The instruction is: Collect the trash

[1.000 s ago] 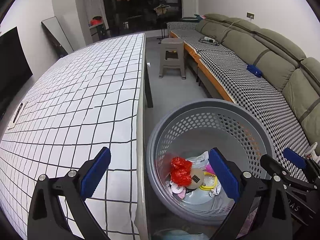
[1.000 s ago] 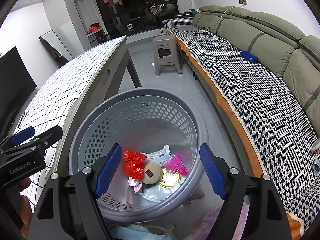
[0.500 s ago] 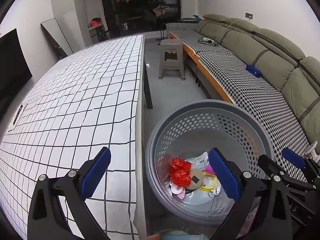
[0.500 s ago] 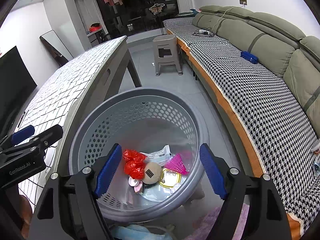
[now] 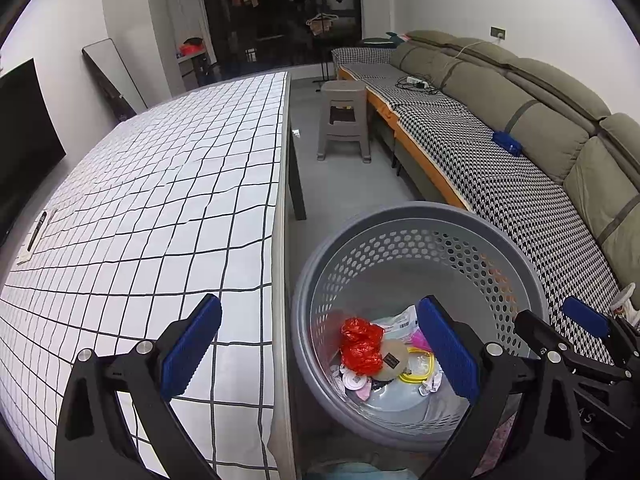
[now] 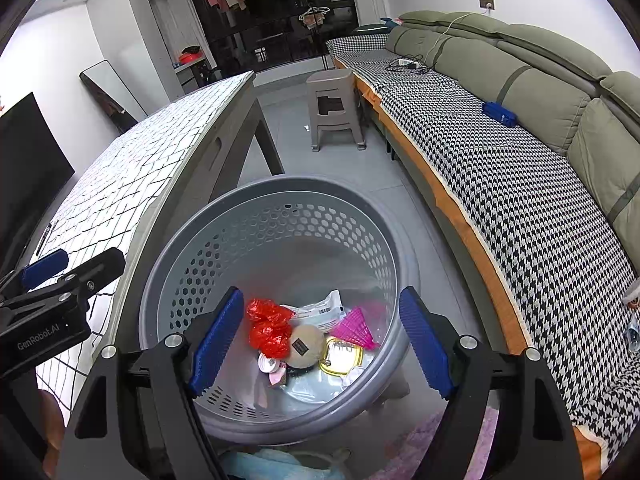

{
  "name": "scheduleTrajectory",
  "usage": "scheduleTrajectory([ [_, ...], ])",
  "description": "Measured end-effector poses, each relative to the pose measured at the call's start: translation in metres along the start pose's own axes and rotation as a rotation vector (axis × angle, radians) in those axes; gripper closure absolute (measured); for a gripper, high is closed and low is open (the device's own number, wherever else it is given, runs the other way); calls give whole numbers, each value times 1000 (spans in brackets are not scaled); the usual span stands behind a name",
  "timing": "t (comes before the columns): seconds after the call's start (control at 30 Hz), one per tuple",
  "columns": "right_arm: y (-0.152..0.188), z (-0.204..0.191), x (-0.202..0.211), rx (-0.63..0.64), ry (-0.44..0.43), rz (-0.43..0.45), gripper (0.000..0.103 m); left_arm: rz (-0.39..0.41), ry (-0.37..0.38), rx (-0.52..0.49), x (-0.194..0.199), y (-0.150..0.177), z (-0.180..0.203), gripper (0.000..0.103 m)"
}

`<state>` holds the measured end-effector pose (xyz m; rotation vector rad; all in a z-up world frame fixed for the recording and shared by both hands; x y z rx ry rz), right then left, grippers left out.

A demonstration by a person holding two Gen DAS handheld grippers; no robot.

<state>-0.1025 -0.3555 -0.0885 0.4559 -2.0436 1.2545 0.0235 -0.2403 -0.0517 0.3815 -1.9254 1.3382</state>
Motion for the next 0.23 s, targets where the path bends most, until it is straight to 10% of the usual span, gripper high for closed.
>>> scheduleTrajectory([
  [0.23, 0, -1, 0, -1, 0, 0, 27, -4, 7, 3, 0, 0, -2, 6],
])
Point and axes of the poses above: each gripper's, at about its wrist camera, not at the fingertips, and x roughly against the way its jaws point, z to its right, y to its underside, the point moved 4 cm from there along -x, roughly the way its jaws point, and after that the axes turned 7 degrees about -y, right-handed, at the moved point
